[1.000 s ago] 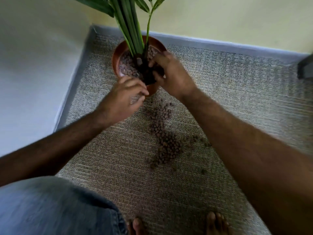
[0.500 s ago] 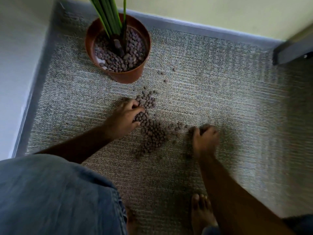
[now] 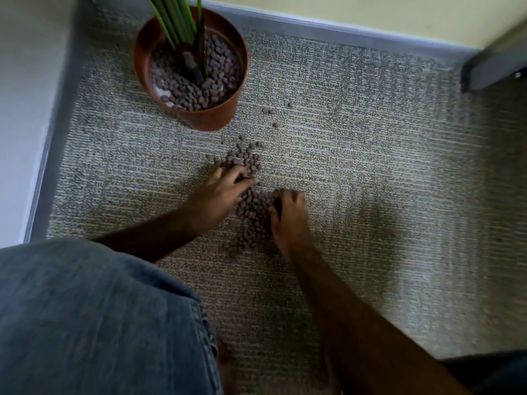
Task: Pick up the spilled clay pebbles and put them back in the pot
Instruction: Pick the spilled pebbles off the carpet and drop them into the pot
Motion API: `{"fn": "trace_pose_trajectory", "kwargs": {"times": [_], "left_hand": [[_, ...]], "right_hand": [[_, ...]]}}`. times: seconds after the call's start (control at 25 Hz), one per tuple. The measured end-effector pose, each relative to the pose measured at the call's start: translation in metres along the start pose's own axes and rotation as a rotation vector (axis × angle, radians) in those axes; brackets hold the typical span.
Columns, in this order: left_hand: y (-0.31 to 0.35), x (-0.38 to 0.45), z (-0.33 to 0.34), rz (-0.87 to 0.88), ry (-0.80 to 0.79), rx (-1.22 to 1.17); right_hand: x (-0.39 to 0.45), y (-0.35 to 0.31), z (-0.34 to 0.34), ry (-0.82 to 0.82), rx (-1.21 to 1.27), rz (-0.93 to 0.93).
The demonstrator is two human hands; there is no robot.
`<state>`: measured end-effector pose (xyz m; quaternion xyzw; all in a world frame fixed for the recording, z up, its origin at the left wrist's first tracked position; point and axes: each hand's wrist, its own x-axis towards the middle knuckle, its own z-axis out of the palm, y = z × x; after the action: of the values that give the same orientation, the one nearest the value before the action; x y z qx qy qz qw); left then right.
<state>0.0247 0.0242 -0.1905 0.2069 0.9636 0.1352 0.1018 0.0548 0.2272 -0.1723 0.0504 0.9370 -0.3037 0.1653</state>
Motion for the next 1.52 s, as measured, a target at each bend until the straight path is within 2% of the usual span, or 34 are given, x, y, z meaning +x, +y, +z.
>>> {"fn": "trace_pose_trajectory", "kwargs": {"times": [0.12,0.2,0.32,0.44,0.6,0.8,0.88,0.96,1.12,1.28,1.44,1.52], "left_hand": [[0.007,0.006,-0.002,0.016,-0.056,0.156],[0.010,0.007,-0.006,0.029,-0.035,0.201],[0.007,0.006,-0.012,-0.004,-0.022,0.002],[-0.003,0.004,-0.014,-0.019,-0.029,-0.190],[-0.018,0.006,-0.018,0.027,-0.037,-0.288],[-0.022,0.007,-0.025,0.045,-0.009,-0.335],[-0.022,0.008,-0.040,0.025,0.050,-0.364],[-0.021,0.011,-0.064,0.022,0.189,-0.374],[-0.023,0.017,-0.124,0.009,0.448,-0.367],[-0.048,0.030,-0.171,-0.153,0.562,-0.343],[-0.064,0.034,-0.171,-0.185,0.493,-0.354],[-0.065,0.022,-0.156,-0.207,0.542,-0.368]], "right_hand": [[0.005,-0.016,0.008,-0.040,0.033,-0.088],[0.012,-0.023,0.010,-0.060,0.060,-0.119],[0.021,-0.027,0.009,-0.046,0.112,-0.125],[0.028,-0.027,-0.001,0.007,0.225,-0.050],[0.037,-0.021,-0.012,-0.006,0.470,0.155],[0.038,-0.025,-0.028,-0.021,0.736,0.282],[0.039,-0.035,-0.042,-0.039,0.870,0.295],[0.045,-0.054,-0.060,-0.071,0.957,0.280],[0.074,-0.113,-0.098,-0.101,1.069,0.081],[0.105,-0.178,-0.104,-0.127,0.955,-0.160],[0.120,-0.198,-0.090,-0.108,0.311,-0.419],[0.112,-0.189,-0.091,-0.124,0.335,-0.460]]}}
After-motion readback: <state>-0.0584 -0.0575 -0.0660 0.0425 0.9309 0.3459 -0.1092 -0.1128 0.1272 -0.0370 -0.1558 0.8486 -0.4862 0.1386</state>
